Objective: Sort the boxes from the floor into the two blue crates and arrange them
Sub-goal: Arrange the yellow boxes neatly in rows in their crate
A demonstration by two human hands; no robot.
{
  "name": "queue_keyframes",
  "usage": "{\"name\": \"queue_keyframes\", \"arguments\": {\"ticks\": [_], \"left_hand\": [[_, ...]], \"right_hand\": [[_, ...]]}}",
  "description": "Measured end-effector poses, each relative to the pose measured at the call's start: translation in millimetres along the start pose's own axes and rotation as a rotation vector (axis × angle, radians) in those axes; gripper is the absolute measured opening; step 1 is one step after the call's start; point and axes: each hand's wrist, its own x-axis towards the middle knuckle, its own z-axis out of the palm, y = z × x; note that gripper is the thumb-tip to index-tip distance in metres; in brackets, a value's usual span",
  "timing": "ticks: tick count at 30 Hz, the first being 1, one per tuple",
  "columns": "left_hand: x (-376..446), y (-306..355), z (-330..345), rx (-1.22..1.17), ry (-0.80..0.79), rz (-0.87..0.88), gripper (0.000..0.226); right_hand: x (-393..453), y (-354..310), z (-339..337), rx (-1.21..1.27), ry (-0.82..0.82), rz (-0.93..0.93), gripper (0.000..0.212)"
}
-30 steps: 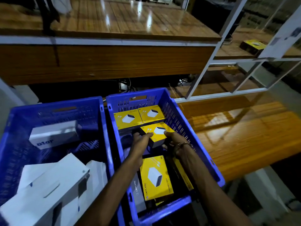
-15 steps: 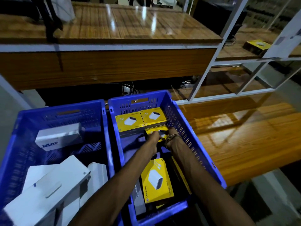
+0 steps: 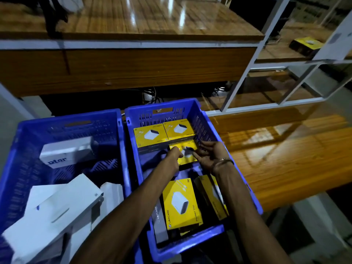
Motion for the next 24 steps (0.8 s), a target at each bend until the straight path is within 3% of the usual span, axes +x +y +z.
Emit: {"name": "queue_keyframes", "arguments": {"ticks": [3,5,7,9,13,16,19,24], "left_hand": [[-3,-4,-4,0.061,-0.002,0.098,0.030],[-9,-11,-8,0.203,-0.013,0.230,0.016],[-16,-24,-12,0.382,-0.148,0.370,0.010],[-20,-41,-14,0.588,-0.304,0.441,0.020],[-28,-62,-4,1.067,-0.361,0.509,0.064],[-28,-67,-2,1.312,-0.287,0.653,0.059],[-28,-71,-5,1.383,-0.234,0.804,0.068],[-34,-73,-10,1.163,-0.232,0.878,0.057]], "right_hand": [[-25,7,-11,-0.341,-0.157,-0.168,0.022],[-38,11,-28,-0.584,-0.149,-0.347,0.026],[-48,11,-48,-0.644,-0.104,-0.464,0.024],[-56,11,-71,-0.686,-0.059,-0.534,0.019],[-68,21,-123,-0.934,0.063,-0.675,0.018],[-85,34,-141,-1.125,0.135,-0.761,0.022],[-96,47,-140,-1.244,0.215,-0.881,0.025],[-96,61,-135,-1.131,0.400,-1.032,0.029]]}}
